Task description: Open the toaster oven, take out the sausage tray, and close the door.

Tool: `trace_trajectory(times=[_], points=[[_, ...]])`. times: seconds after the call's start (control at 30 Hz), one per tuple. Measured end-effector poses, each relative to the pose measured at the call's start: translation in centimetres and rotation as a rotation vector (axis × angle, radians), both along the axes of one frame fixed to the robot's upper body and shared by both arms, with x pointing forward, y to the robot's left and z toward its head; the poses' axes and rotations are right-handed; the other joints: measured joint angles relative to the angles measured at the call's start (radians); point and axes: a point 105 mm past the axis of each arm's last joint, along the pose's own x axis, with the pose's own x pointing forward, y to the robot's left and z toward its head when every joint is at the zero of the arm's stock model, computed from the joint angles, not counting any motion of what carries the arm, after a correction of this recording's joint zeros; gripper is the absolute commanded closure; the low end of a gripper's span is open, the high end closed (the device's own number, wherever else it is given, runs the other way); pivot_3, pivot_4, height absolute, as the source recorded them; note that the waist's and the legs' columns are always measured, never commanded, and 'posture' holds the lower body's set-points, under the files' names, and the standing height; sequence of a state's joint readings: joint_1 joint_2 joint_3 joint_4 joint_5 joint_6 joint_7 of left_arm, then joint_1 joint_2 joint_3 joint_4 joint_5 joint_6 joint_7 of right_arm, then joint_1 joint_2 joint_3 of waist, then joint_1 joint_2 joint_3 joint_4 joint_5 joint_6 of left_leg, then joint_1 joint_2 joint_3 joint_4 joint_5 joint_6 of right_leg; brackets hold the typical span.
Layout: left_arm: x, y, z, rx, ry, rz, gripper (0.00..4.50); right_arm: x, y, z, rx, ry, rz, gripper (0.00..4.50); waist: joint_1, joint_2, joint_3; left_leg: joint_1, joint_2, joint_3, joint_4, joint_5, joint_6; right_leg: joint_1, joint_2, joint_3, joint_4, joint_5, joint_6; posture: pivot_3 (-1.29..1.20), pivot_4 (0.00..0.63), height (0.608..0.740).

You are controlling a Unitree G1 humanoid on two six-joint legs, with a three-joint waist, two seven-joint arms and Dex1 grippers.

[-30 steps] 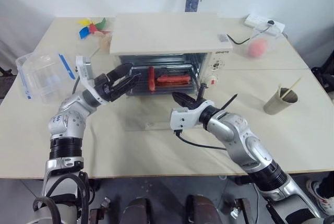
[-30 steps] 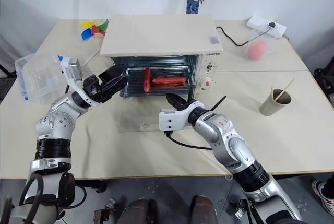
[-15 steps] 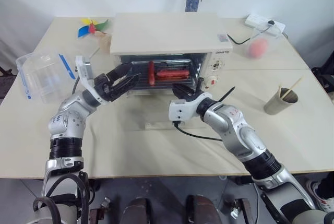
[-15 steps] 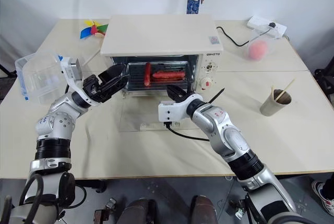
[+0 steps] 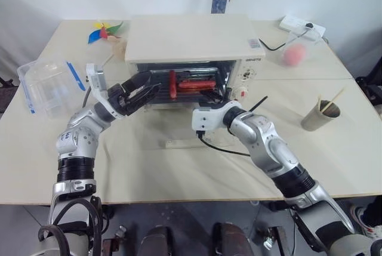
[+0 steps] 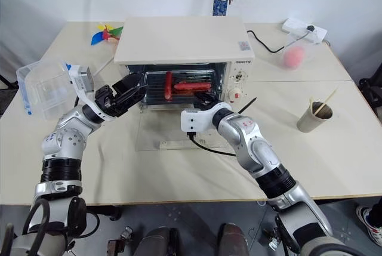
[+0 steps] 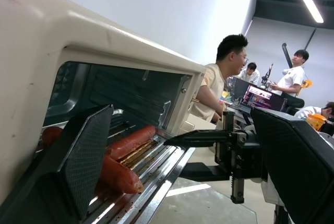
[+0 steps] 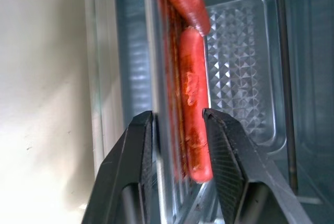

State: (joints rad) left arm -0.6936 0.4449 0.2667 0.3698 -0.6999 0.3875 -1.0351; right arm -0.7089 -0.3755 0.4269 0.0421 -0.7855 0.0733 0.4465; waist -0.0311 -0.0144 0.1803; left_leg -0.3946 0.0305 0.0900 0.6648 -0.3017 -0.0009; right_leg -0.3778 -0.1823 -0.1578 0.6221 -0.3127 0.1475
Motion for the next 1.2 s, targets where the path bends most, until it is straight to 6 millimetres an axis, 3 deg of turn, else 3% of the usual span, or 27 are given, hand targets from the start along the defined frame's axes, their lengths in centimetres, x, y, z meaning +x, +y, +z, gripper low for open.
trace_trajectory(times=[0.1, 0.13, 0.33, 0.67, 0.83, 1.07, 1.2], points=[[0.0, 0.0, 0.0, 0.000, 0.000, 0.000, 0.00, 0.2, 0.1, -0.6, -0.004, 0.018, -0.006, 4.46, 0.000, 0.000, 0.000, 0.000, 0.000, 0.000, 0.000, 0.000, 0.000, 0.000, 0.000, 0.000, 0.000, 0.000, 0.000, 0.00, 0.150, 0.740], [0.0, 0.0, 0.0, 0.000, 0.000, 0.000, 0.00, 0.3, 0.1, -0.6, -0.010, 0.016, -0.006, 4.49, 0.000, 0.000, 0.000, 0.000, 0.000, 0.000, 0.000, 0.000, 0.000, 0.000, 0.000, 0.000, 0.000, 0.000, 0.000, 0.00, 0.150, 0.740], [0.0, 0.0, 0.0, 0.000, 0.000, 0.001, 0.00, 0.1, 0.1, -0.5, -0.017, 0.002, -0.001, 4.49, 0.000, 0.000, 0.000, 0.000, 0.000, 0.000, 0.000, 0.000, 0.000, 0.000, 0.000, 0.000, 0.000, 0.000, 0.000, 0.00, 0.150, 0.740], [0.0, 0.0, 0.0, -0.002, 0.002, -0.003, 0.00, -3.5, -0.9, -2.0, -0.037, -0.031, 0.067, 4.49, 0.002, 0.000, 0.000, 0.000, 0.000, 0.000, 0.000, 0.000, 0.000, 0.000, 0.000, 0.000, 0.000, 0.000, 0.000, 0.00, 0.150, 0.740], [-0.1, 0.3, -0.1, 0.010, 0.035, -0.011, 0.00, -4.2, -1.1, -2.0, -0.058, -0.050, 0.081, 4.49, 0.002, 0.000, 0.000, 0.000, 0.000, 0.000, 0.000, 0.000, 0.000, 0.000, 0.000, 0.000, 0.000, 0.000, 0.000, 0.00, 0.150, 0.740], [-1.3, 1.9, -0.7, 0.064, 0.146, 0.031, 0.00, -5.1, -2.0, -2.3, -0.103, -0.088, 0.108, 4.49, 0.002, 0.000, 0.000, 0.000, 0.000, 0.000, -0.001, 0.000, 0.000, 0.000, 0.000, 0.000, -0.001, 0.000, 0.000, 0.00, 0.150, 0.740], [-1.9, 3.7, -1.0, 0.085, 0.219, 0.100, 0.00, -5.7, -2.5, -1.4, -0.099, -0.134, 0.121, 4.49, 0.003, 0.000, 0.000, 0.000, 0.000, -0.001, -0.001, 0.000, 0.000, 0.000, 0.000, 0.000, -0.001, 0.000, 0.000, 0.00, 0.150, 0.740]])
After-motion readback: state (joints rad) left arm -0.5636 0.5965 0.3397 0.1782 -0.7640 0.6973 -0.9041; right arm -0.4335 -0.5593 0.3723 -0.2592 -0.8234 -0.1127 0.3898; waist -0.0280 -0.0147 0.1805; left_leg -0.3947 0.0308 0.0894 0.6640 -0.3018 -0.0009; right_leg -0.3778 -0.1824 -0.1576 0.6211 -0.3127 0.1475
